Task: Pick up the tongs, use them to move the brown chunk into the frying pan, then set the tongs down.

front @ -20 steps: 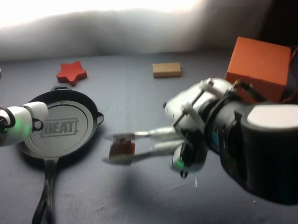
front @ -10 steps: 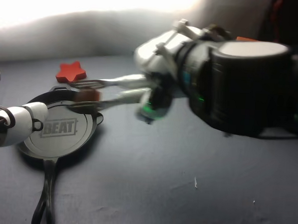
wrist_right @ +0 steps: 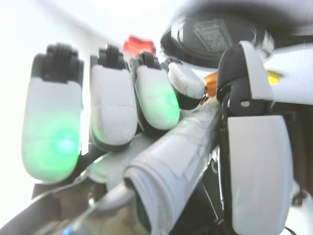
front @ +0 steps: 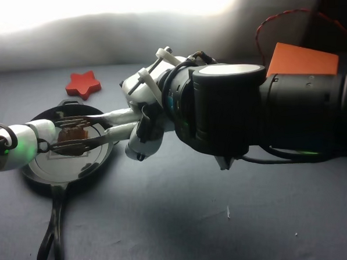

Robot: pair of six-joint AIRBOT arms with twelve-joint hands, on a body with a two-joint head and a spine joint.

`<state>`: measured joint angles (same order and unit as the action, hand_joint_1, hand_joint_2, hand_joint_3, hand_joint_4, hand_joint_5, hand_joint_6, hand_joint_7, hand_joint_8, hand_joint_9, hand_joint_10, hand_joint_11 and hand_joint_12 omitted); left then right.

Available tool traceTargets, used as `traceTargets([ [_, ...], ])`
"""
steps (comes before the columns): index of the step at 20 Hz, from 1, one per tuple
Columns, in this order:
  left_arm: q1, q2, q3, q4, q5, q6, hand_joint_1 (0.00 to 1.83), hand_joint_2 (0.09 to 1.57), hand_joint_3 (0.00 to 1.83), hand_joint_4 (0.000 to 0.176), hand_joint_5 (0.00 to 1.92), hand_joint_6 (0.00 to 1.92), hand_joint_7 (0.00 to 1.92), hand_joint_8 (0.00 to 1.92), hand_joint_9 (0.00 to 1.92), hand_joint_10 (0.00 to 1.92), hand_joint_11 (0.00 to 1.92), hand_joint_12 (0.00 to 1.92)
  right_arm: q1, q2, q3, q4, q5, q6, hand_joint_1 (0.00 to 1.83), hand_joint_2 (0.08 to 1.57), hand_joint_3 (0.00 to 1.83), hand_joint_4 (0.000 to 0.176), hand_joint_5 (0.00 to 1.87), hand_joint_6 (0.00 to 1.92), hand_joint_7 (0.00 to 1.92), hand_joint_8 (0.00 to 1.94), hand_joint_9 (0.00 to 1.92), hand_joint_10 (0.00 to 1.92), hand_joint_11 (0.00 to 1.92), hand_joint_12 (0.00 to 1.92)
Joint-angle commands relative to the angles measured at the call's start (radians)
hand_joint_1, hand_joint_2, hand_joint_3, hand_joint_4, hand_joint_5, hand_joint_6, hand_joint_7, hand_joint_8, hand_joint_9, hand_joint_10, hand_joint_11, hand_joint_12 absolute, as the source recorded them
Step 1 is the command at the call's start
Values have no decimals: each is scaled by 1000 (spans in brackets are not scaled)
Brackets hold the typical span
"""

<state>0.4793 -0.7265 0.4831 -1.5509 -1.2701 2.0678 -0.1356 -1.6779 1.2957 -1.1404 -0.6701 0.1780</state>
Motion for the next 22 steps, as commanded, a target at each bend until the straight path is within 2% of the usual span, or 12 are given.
traceTargets([
  [1,-9,9,-1,81,-68,0,0,1252,2,20,17,2,138,2,138,2,0,460,4,-5,13,-61,62,-3,744,1468,5,176,1406,1921,1614,1941,1723,1921,1715,1921],
  [3,-9,9,0,81,-68,0,0,1252,1,17,29,4,134,0,140,1,0,468,-13,-22,50,-61,96,-17,728,1472,6,176,1391,1921,1599,1941,1714,1921,1705,1921],
  [4,-10,9,0,81,-68,0,0,1249,0,23,22,1,135,1,144,3,0,473,-18,-25,57,-62,97,-17,735,1469,4,176,1394,1921,1594,1941,1710,1921,1701,1921],
  [9,-13,8,3,81,-68,0,0,1254,0,27,46,7,141,7,154,5,0,484,-46,-35,67,-108,91,-25,627,1496,9,176,1324,1921,1541,1912,1653,1921,1653,1921],
  [11,-13,8,2,81,-68,0,0,1258,1,26,47,5,138,3,155,4,0,502,-48,-35,67,-111,96,-25,524,1516,12,176,1287,1892,1505,1889,1609,1921,1611,1921],
  [15,-14,8,2,81,-68,0,0,1263,1,30,45,0,119,0,135,1,0,473,-46,-34,67,-121,98,-25,539,1491,0,170,1153,1727,1403,1756,1471,1921,1461,1921],
  [16,-14,8,2,81,-68,0,0,1263,1,27,49,2,120,1,129,0,0,470,-46,-33,67,-122,97,-25,524,1500,0,0,1101,1705,1385,1726,1447,1921,1436,1921],
  [17,-14,7,2,81,-68,0,0,1255,0,26,59,3,141,6,145,6,0,492,-46,-32,67,-123,97,-25,570,1494,0,0,1020,1512,1347,1597,1422,1875,1403,1921],
  [18,-14,7,2,81,-68,0,0,1255,0,26,59,3,141,6,145,6,0,492,-46,-31,67,-125,97,-26,570,1494,0,0,1020,1512,1347,1597,1422,1875,1403,1921],
  [19,-13,7,1,81,-68,0,0,1258,0,26,47,1,129,3,140,2,0,470,-46,-30,67,-128,97,-26,628,1475,0,0,970,1269,1312,1420,1376,1782,1337,1921],
  [21,-12,7,0,81,-68,0,0,1267,1,24,32,0,116,2,128,1,0,419,-46,-30,67,-132,97,-26,586,1466,0,0,952,1110,1299,1328,1350,1739,1298,1921],
  [22,-12,7,0,81,-68,0,0,1265,0,22,44,4,127,4,138,3,0,434,-45,-30,67,-132,97,-26,579,1443,0,0,945,1108,1282,1244,1305,1654,1213,1921],
])
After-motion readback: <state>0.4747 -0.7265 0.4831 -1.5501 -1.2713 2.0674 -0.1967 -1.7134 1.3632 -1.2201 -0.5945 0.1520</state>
